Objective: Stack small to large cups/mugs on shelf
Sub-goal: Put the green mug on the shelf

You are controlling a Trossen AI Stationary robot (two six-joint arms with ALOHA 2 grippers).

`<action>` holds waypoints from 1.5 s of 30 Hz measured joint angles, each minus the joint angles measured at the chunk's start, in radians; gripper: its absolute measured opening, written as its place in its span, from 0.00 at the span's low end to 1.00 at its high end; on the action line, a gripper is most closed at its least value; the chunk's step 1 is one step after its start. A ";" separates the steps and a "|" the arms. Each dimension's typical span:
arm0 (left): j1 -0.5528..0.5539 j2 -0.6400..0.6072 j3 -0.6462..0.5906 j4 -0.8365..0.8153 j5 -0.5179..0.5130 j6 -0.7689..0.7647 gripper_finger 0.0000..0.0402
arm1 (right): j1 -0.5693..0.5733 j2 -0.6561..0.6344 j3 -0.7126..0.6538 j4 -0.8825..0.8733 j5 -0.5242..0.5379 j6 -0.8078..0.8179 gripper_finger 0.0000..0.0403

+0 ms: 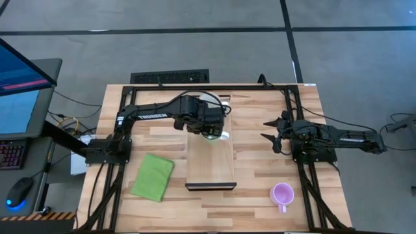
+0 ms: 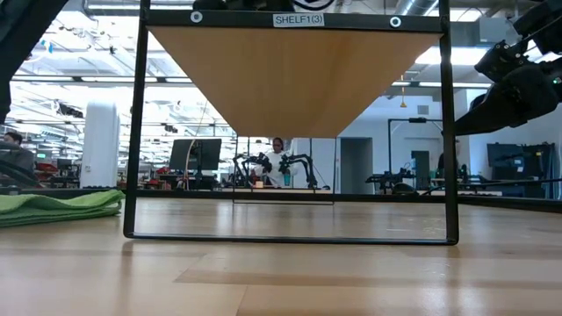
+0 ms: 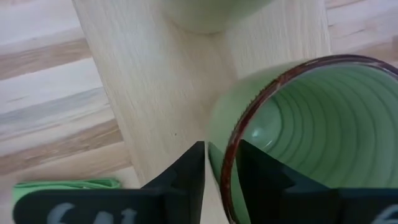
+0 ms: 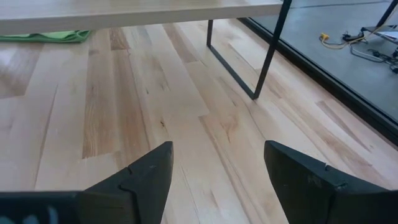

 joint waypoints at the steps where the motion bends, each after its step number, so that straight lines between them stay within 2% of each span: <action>1: 0.000 0.000 0.000 0.000 0.001 -0.001 0.21 | 0.000 0.000 0.000 0.000 0.000 -0.001 0.68; 9: 0.000 0.000 0.000 -0.001 0.002 0.001 0.28 | 0.000 0.000 0.000 0.000 0.000 -0.001 0.68; 15: -0.002 0.000 0.000 -0.002 0.046 -0.006 0.31 | 0.000 0.000 0.000 0.000 0.000 -0.001 0.68; 26: -0.016 0.000 0.000 -0.003 0.085 -0.048 0.31 | 0.000 0.000 0.000 0.000 0.000 -0.001 0.68; 45: -0.017 0.000 0.008 -0.003 0.056 -0.039 0.31 | 0.000 0.000 0.000 0.000 0.000 -0.001 0.68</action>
